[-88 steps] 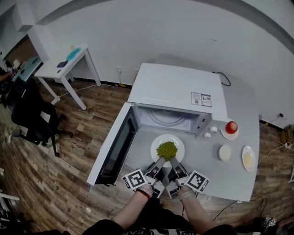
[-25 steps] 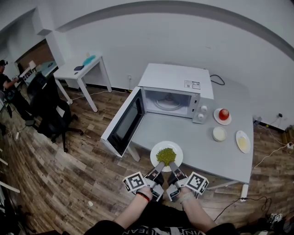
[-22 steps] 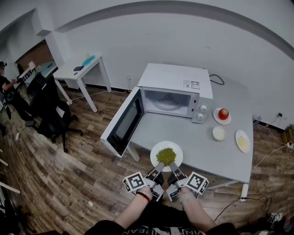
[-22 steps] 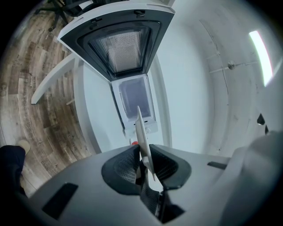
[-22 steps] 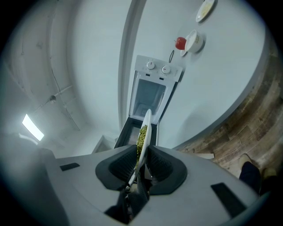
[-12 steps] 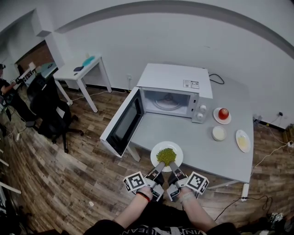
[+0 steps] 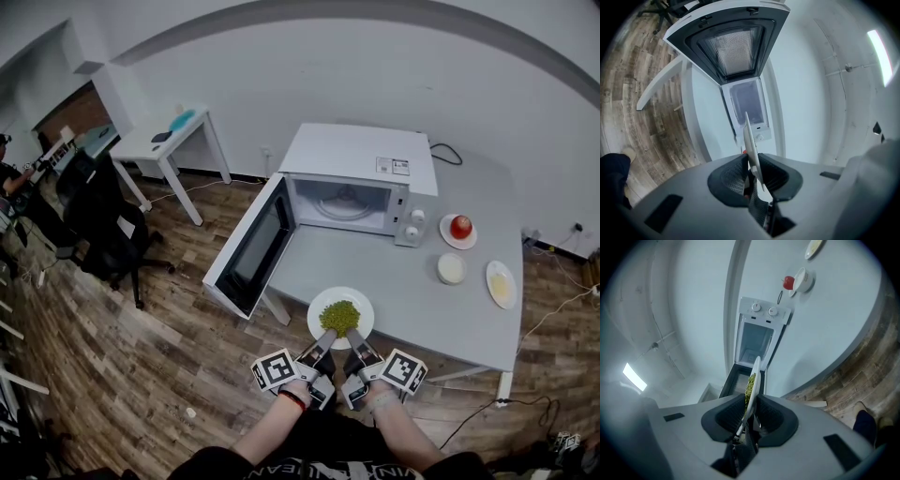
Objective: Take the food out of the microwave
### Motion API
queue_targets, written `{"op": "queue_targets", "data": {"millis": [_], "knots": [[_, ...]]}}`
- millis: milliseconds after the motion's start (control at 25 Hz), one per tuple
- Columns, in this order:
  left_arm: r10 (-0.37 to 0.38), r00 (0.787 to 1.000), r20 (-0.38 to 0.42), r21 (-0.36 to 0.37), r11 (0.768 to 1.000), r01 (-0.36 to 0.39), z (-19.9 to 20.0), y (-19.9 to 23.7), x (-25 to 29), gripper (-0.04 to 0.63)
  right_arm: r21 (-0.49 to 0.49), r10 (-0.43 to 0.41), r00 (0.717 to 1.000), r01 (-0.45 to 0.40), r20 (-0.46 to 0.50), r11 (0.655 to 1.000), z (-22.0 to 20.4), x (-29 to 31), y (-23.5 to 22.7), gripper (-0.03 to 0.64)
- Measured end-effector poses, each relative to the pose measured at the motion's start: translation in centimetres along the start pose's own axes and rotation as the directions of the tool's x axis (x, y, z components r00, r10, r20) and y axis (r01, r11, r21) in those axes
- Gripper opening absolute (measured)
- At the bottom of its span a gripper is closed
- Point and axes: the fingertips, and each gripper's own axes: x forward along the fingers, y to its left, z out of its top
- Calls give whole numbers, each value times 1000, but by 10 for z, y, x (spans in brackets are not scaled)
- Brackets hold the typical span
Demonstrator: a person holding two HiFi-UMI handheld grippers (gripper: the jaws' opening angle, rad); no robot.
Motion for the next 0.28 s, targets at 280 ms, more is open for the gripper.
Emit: {"op": "queue_targets", "data": {"millis": [280], "knots": [[0, 1000, -6, -11, 1000, 0, 2, 5, 7, 66, 40, 11, 1000, -11, -4, 999, 2, 7, -5, 78]]}}
